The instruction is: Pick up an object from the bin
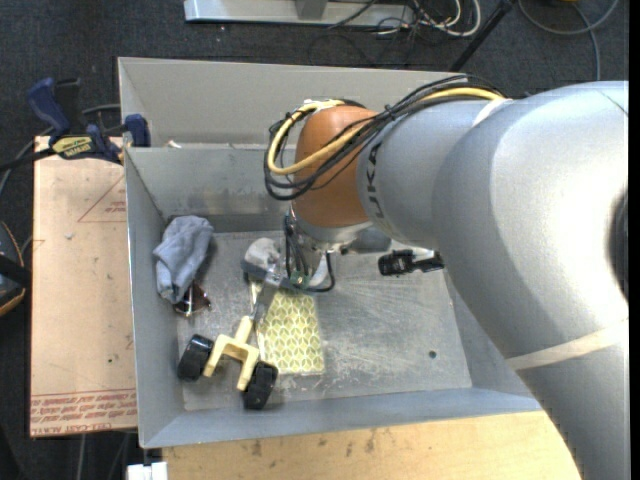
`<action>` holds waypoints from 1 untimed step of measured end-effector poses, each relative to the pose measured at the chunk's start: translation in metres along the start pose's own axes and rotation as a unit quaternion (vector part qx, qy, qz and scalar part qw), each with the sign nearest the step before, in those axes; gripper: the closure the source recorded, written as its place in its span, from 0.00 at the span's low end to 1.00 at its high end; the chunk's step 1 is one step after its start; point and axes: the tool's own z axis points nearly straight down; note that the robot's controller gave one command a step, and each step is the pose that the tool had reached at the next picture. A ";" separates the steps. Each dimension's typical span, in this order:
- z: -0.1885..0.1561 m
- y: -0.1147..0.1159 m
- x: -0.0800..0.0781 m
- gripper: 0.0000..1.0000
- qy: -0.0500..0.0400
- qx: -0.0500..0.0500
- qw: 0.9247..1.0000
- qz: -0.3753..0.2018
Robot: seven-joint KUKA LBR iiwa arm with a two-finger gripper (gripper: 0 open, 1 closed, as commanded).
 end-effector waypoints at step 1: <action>-0.002 0.000 0.000 1.00 0.001 0.000 1.000 0.000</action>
Offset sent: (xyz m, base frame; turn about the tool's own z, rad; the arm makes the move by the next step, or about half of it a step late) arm 0.0002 0.0000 0.0514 0.0000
